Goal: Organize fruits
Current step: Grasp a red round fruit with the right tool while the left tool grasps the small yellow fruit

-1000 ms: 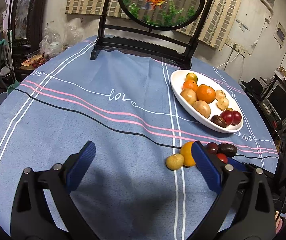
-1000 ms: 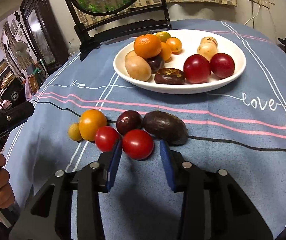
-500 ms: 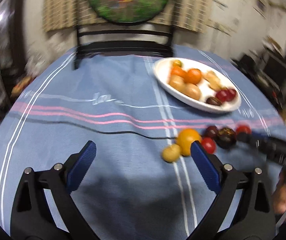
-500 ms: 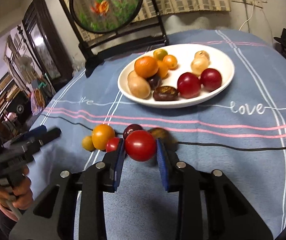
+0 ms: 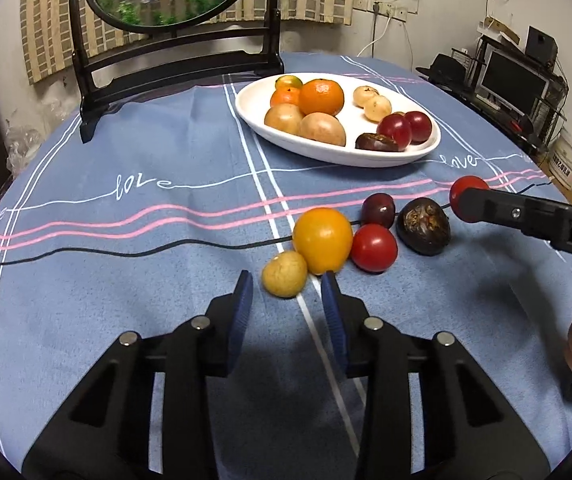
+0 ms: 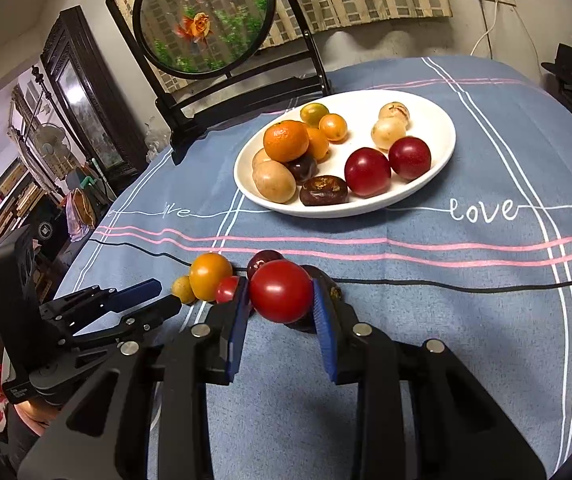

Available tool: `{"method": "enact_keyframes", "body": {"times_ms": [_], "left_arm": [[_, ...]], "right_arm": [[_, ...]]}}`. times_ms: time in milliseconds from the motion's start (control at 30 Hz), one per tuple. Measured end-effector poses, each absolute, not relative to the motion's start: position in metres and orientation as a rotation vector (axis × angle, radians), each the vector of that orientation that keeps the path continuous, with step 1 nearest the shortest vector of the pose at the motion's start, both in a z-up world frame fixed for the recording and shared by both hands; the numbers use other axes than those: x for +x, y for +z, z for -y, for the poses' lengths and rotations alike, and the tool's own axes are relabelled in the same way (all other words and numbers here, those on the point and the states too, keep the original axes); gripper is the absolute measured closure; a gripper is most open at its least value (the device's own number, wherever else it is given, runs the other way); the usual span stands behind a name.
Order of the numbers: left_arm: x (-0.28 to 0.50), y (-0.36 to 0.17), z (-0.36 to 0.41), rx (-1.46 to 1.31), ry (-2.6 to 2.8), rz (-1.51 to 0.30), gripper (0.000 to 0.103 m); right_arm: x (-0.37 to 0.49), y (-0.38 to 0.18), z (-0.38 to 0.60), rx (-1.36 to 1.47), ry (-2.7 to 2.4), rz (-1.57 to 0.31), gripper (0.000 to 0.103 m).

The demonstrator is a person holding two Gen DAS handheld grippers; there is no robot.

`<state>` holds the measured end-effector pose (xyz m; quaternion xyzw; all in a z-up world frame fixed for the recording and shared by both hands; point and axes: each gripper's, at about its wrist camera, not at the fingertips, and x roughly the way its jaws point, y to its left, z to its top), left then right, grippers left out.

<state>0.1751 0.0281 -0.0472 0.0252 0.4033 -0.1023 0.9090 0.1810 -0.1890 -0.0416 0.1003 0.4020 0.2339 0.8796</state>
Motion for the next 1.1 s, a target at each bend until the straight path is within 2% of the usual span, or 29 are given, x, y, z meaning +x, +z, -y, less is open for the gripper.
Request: {"method": "enact_keyframes", "body": {"times_ms": [433,567,1100], "left_arm": [[0.186,-0.056,-0.026,0.072,-0.189,-0.852,0.071],[0.187,-0.058,-0.025,0.073,-0.199,-0.858,0.076],[0.174,-0.052,-0.027,0.049,-0.202,-0.840,0.077]], "right_arm": [[0.181,-0.042,0.190,0.209,0.482,-0.841,0.071],[0.181,-0.042,0.190,0.209,0.482,-0.841,0.071],[0.180,-0.041,0.191,0.182,0.466,-0.825,0.071]]}}
